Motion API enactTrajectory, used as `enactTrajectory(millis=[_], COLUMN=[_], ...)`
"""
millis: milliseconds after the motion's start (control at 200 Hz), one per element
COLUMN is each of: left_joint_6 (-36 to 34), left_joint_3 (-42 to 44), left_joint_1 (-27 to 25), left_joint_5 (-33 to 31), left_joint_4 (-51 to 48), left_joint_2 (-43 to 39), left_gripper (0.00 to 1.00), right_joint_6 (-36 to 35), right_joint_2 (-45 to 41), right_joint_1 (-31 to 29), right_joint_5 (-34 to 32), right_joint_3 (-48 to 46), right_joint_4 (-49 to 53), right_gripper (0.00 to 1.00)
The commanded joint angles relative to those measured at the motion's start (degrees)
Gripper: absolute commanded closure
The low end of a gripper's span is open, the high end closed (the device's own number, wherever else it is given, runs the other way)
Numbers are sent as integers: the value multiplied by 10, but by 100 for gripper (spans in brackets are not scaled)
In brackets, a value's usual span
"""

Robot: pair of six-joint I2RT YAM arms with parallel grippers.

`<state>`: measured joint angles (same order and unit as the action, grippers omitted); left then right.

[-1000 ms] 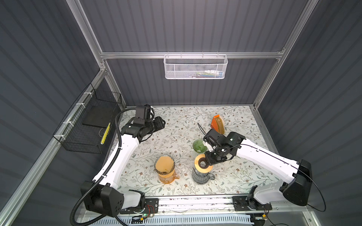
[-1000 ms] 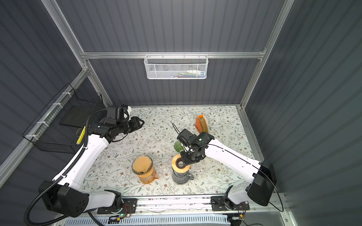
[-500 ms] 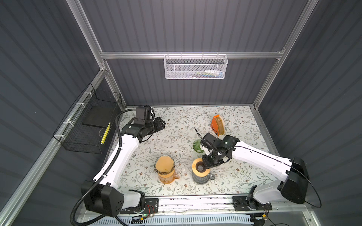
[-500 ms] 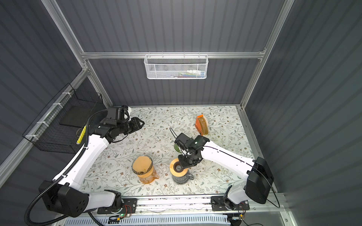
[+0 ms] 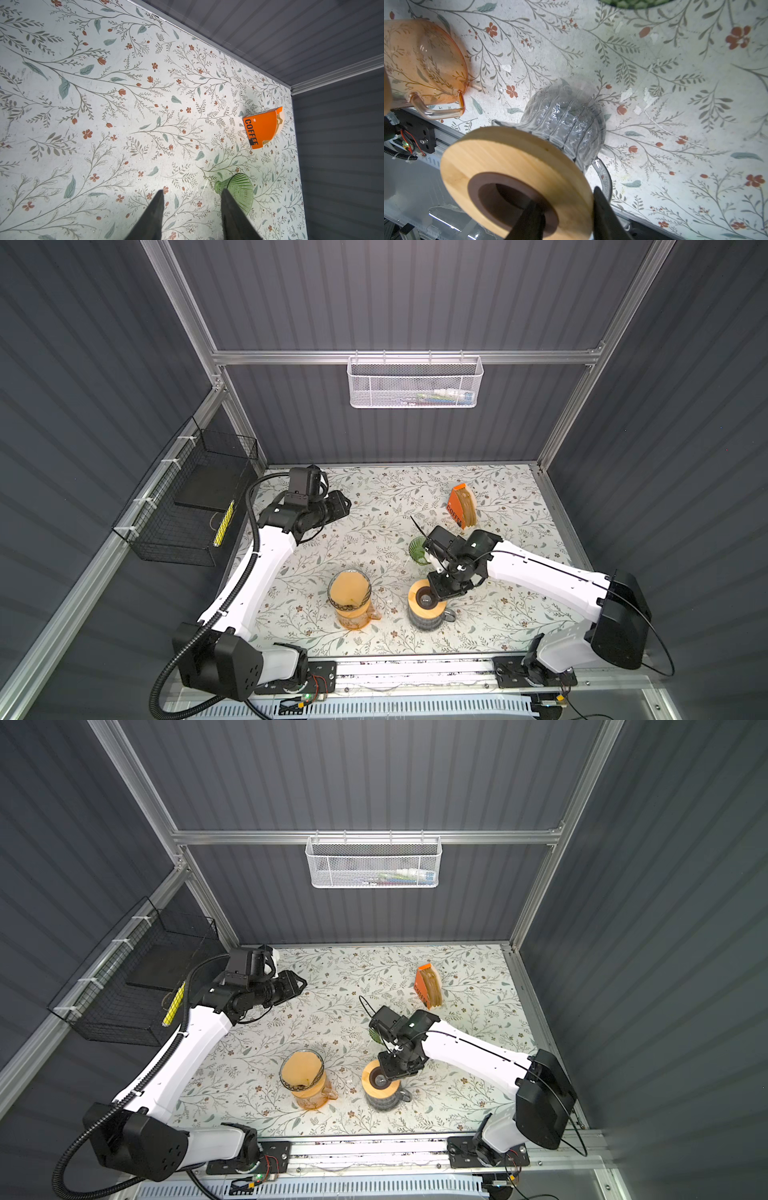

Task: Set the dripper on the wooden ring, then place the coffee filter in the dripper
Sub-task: 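Lift the wooden ring and carry it over the clear glass pitcher, then lower the wooden ring onto the pitcher top and open the right gripper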

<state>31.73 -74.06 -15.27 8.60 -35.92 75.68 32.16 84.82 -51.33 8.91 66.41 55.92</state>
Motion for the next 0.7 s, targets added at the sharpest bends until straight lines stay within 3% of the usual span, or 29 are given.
enactTrajectory(millis=[0,695], left_joint_6=[4,3], left_joint_3=[5,-1], left_joint_1=[5,5], left_joint_5=[1,0], left_joint_4=[1,-1], left_joint_2=[-5,0], left_gripper=[55,55], right_joint_6=[4,-3], right_joint_2=[3,14], right_joint_1=[-3,-4], right_joint_5=[-8,-18], right_joint_3=[-5,-4], right_joint_4=[1,10], right_gripper=[84,74])
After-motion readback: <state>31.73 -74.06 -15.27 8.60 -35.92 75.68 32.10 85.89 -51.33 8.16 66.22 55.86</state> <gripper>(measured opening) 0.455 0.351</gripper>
